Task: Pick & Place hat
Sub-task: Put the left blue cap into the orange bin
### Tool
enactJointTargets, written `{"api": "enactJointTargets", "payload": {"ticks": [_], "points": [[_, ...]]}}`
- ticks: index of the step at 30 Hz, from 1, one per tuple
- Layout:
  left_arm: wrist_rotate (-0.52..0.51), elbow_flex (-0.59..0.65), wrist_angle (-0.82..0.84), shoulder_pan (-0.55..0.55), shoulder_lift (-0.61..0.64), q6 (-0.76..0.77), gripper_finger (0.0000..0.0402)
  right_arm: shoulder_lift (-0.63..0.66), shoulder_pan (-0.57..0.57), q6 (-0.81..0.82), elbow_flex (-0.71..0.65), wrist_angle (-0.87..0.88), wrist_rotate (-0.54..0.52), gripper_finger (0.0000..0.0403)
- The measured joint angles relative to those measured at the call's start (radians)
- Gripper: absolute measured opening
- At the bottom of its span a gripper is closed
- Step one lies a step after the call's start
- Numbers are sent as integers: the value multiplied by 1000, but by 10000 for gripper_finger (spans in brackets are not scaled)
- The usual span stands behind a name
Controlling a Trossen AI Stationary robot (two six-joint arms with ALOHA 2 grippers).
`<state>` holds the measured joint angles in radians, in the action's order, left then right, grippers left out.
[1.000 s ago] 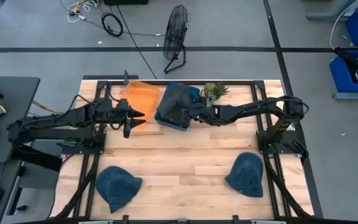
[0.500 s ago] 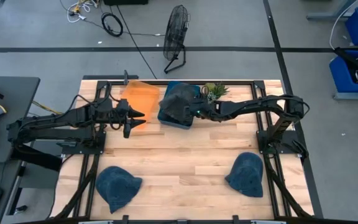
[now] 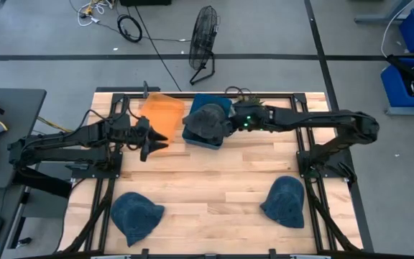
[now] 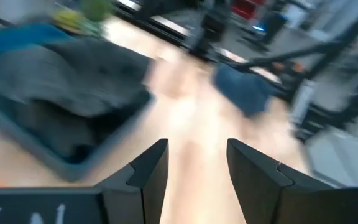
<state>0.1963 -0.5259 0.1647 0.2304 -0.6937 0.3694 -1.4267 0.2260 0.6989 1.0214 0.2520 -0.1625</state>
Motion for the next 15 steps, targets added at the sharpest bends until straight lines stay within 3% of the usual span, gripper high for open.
{"api": "enactJointTargets", "payload": {"ticks": [7,11,15], "points": [[245,0,-6,-92,0,100,143,140,-83,-104,0,89,-37,153],[242,0,-20,-193,0,171,130,159,-144,-139,0,114,-101,153],[156,0,-20,-297,0,234,127,150,-191,-154,0,127,-137,153]]}}
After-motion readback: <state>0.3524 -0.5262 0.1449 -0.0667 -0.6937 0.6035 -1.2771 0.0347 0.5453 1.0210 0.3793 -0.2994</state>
